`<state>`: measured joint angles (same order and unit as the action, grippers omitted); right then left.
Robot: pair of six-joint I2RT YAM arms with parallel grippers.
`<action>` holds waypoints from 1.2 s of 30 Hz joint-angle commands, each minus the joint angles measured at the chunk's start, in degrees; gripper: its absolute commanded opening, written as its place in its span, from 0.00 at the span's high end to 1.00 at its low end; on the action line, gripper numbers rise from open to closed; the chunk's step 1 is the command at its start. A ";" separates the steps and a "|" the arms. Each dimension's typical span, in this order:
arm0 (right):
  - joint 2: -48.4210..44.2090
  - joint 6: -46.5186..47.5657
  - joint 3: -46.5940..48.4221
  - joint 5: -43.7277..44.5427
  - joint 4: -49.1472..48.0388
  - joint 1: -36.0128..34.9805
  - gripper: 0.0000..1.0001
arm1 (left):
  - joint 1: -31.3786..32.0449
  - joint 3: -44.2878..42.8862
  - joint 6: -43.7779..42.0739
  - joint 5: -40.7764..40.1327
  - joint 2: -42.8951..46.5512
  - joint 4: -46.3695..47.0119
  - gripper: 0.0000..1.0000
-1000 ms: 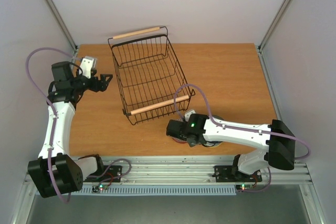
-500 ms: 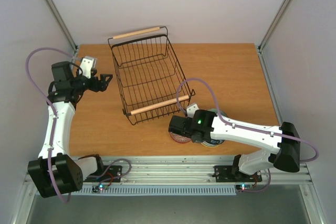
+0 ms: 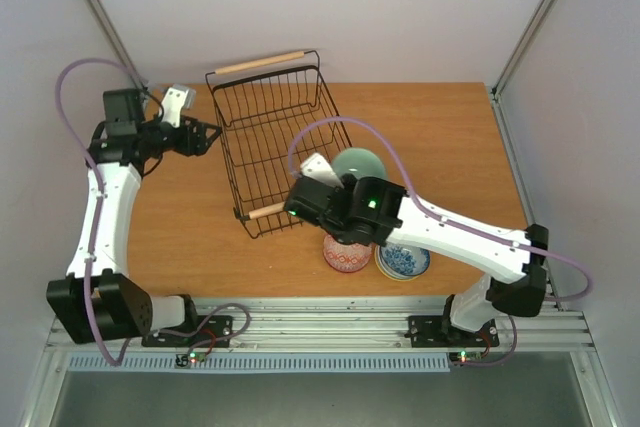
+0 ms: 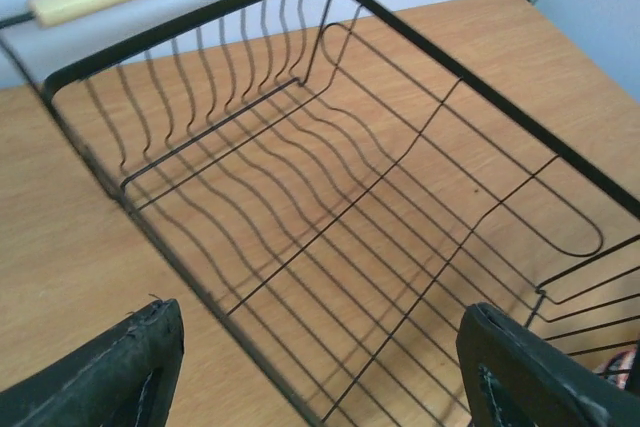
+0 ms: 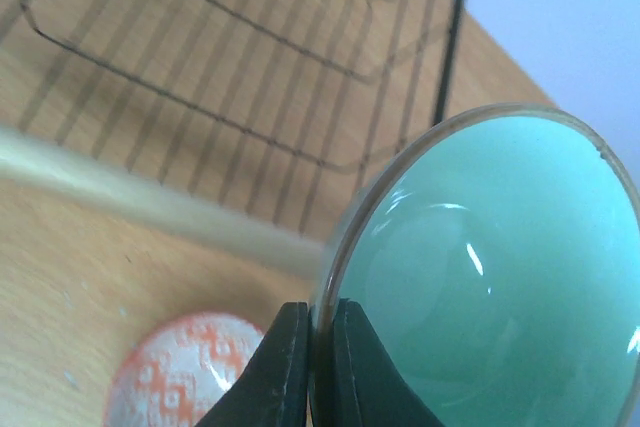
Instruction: Load the bowls into the dish rack
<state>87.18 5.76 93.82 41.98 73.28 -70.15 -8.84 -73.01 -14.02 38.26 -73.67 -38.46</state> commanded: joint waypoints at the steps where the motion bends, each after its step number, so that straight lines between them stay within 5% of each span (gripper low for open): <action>1: 6.10 19.37 7.42 -0.92 -14.18 -0.60 0.99 | 3.83 -9.79 -2.17 -1.94 -4.57 -12.33 0.25; 8: 15.77 26.28 17.22 -4.18 -16.82 -0.59 0.99 | 10.72 -23.70 -5.19 0.60 -13.11 -29.57 0.25; 19: 24.29 29.11 25.51 -6.72 -15.94 -0.58 0.99 | 22.56 -34.80 -6.18 -4.15 -21.40 -37.41 0.24; 36: 25.73 29.44 25.60 -6.52 -16.30 -0.60 0.99 | 30.47 -27.54 -13.31 -14.78 -21.41 -39.80 0.43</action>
<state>113.84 33.43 117.71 31.73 61.21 -70.41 20.16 -102.76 -24.62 25.78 -95.24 -74.96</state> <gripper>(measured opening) 0.063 0.610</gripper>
